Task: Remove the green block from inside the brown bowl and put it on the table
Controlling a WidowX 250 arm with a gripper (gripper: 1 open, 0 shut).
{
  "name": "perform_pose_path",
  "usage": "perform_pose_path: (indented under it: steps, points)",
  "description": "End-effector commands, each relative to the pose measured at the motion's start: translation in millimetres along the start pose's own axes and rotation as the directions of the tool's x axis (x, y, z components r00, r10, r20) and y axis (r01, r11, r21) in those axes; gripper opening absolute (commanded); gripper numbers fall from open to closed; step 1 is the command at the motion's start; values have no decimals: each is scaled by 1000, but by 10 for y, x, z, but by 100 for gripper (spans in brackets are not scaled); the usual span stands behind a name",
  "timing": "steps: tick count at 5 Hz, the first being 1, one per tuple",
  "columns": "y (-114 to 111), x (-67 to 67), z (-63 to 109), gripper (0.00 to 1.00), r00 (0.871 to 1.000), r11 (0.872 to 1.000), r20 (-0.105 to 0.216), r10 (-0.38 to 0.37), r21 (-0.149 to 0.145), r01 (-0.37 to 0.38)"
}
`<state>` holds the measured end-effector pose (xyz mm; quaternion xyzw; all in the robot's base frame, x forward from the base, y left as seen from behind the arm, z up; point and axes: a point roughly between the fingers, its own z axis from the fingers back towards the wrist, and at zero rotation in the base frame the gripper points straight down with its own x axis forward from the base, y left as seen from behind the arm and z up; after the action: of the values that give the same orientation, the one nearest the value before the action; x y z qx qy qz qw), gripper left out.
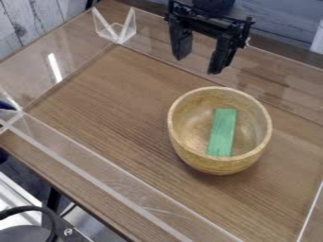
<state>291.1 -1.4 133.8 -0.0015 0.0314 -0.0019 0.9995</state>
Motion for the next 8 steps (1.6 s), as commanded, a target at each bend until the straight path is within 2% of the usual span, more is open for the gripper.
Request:
perform_pose_path:
  steps: [1, 2, 3, 6, 8]
  points:
    - [-90, -34, -83, 100, 1000, 1000, -9, -12, -6, 12]
    - [-188, -85, -239, 100, 999, 999, -15, -30, -16, 30]
    - [-269, -83, -375, 100, 999, 999, -5, -40, -21, 40]
    - [-497, 4, -697, 100, 997, 997, 2, -72, -28, 73]
    - [-560, 50, -811, 100, 997, 996, 6, -83, -35, 83]
